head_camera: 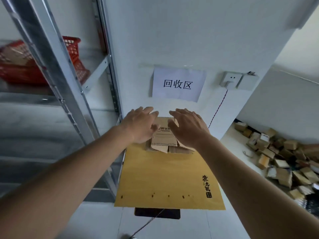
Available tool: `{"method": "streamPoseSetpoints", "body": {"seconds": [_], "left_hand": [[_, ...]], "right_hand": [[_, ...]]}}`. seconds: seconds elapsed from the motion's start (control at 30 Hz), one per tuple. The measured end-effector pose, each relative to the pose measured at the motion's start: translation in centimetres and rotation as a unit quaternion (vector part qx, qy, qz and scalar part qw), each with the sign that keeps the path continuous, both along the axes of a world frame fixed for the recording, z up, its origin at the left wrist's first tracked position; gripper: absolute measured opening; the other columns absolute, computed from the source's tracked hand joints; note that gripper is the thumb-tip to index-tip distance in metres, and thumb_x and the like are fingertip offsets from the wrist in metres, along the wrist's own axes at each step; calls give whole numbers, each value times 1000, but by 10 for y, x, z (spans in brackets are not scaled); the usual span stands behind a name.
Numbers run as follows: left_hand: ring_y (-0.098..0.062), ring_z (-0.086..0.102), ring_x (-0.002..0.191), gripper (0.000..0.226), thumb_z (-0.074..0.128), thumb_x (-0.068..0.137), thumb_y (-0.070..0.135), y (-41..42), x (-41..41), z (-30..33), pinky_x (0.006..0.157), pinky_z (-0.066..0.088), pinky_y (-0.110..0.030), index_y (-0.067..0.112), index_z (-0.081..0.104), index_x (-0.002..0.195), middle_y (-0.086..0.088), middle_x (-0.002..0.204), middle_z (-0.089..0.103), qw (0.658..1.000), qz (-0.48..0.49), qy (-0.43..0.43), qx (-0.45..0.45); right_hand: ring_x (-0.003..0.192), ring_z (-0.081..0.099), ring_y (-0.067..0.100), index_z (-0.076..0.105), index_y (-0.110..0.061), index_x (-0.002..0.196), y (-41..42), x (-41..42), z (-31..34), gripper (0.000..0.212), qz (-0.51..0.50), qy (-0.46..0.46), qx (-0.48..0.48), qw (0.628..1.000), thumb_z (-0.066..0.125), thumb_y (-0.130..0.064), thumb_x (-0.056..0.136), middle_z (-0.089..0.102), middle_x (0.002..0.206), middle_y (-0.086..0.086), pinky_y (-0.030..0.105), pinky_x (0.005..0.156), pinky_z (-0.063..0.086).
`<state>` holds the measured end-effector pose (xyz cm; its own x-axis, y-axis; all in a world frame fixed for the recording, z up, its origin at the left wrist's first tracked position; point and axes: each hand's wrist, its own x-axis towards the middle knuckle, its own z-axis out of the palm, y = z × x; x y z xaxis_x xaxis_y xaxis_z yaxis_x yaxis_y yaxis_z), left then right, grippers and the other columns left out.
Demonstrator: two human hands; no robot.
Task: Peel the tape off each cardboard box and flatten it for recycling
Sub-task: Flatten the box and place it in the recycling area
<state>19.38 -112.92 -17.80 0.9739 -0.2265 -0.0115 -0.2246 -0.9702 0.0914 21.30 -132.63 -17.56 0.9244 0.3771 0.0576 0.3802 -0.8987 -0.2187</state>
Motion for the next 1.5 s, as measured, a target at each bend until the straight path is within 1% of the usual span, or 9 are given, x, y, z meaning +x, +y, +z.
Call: {"method": "streamPoseSetpoints", "body": {"seconds": [0.17, 0.3, 0.43, 0.53, 0.77, 0.9, 1.07, 1.2, 1.5], "left_hand": [[-30, 32, 151, 64, 39, 107, 52, 5, -70, 23, 122, 30, -52, 20, 29, 162, -8, 168, 28, 998, 48, -38, 5], [-29, 34, 150, 65, 39, 106, 53, 20, -132, 37, 122, 31, -50, 19, 32, 161, -7, 166, 32, 994, 93, -52, -4], [-29, 40, 146, 61, 43, 106, 50, 51, -195, 55, 119, 35, -50, 18, 38, 157, -7, 161, 41, 987, 141, -72, -14], [-28, 36, 150, 62, 43, 106, 51, 87, -236, 68, 120, 33, -51, 20, 36, 159, -5, 165, 35, 981, 179, -77, -1], [-25, 22, 156, 63, 37, 107, 54, 203, -316, 86, 125, 24, -51, 25, 27, 163, -1, 171, 22, 961, 261, -89, -9], [-26, 22, 156, 63, 37, 108, 53, 291, -354, 93, 126, 23, -50, 24, 28, 163, -2, 171, 21, 952, 290, -94, -13], [-28, 24, 155, 64, 38, 107, 53, 392, -391, 100, 125, 23, -50, 23, 28, 162, -3, 171, 24, 944, 315, -91, 26], [-28, 22, 156, 64, 38, 108, 53, 460, -405, 109, 126, 21, -50, 23, 26, 163, -3, 171, 22, 939, 332, -78, 38], [-27, 27, 154, 62, 43, 108, 49, 629, -387, 125, 124, 22, -46, 21, 30, 162, -3, 169, 27, 920, 377, -91, 61]], "right_hand": [[153, 32, 24, 42, -29, 156, 6, -54, 24, 55, 55, -34, 16, 998, 32, -53, 108, 39, 164, 1, 43, 126, 23], [148, 40, 26, 46, -27, 154, 22, -98, 35, 54, 103, -53, 26, 993, 34, -52, 107, 45, 160, 3, 44, 120, 30], [142, 46, 25, 50, -25, 150, 62, -140, 47, 54, 156, -69, 35, 985, 35, -53, 107, 52, 153, 2, 42, 114, 35], [142, 48, 25, 50, -25, 150, 106, -170, 57, 54, 200, -82, 40, 976, 37, -54, 106, 53, 153, 1, 43, 115, 36], [142, 47, 25, 50, -25, 151, 235, -223, 84, 53, 263, -109, 30, 958, 39, -52, 107, 51, 155, 2, 43, 117, 35], [143, 46, 24, 49, -26, 152, 330, -251, 92, 53, 293, -107, 35, 950, 39, -51, 107, 50, 156, 1, 41, 117, 34], [146, 43, 22, 48, -27, 153, 442, -280, 100, 53, 321, -103, 58, 940, 39, -51, 106, 47, 159, 0, 39, 119, 32], [148, 40, 21, 46, -27, 154, 517, -286, 109, 54, 340, -105, 63, 933, 37, -52, 107, 44, 162, -1, 39, 121, 30], [135, 53, 25, 52, -24, 149, 696, -243, 119, 51, 397, -130, 87, 904, 42, -49, 106, 55, 151, 1, 40, 114, 40]]}}
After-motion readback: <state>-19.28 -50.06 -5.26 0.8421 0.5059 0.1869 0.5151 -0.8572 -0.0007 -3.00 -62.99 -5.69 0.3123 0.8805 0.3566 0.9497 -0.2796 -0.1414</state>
